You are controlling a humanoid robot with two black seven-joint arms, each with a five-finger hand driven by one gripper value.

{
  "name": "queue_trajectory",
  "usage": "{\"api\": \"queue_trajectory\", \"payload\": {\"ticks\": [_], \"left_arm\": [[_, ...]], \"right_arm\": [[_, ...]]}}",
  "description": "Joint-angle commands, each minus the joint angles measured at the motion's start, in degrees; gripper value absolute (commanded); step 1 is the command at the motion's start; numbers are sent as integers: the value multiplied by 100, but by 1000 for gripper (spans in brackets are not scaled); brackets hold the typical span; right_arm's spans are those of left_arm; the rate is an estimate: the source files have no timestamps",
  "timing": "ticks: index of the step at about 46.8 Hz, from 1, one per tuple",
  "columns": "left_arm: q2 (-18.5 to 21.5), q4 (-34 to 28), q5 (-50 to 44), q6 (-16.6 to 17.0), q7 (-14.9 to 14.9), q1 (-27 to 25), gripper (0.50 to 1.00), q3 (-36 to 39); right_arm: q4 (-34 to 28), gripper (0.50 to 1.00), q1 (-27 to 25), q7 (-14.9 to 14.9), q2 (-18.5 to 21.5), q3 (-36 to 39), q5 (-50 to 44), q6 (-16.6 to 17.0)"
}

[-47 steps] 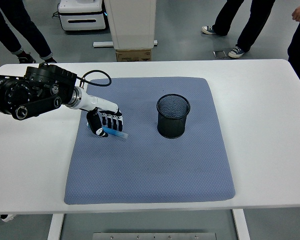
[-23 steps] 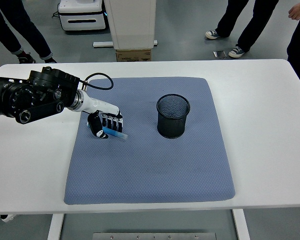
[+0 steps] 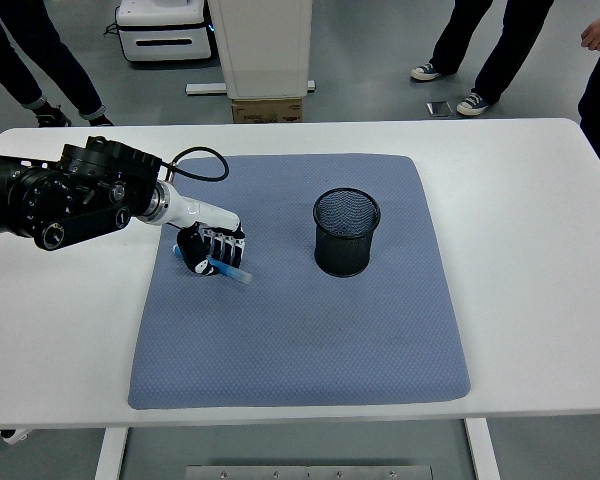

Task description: Left hand places marker in pen holder

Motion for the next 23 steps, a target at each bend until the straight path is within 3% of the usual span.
{"api": "queue_trajectory", "payload": {"ticks": [1, 6, 23], "left_arm": [[0, 0, 8, -2, -3, -1, 555, 8], [0, 0, 61, -2, -3, 8, 528, 34], [35, 9, 79, -2, -47, -45, 505, 26]], "right_arm": [[0, 1000, 0, 0, 0, -3, 0, 0], [0, 1000, 0, 0, 0, -3, 0, 0], [0, 1000, 0, 0, 0, -3, 0, 0]]}}
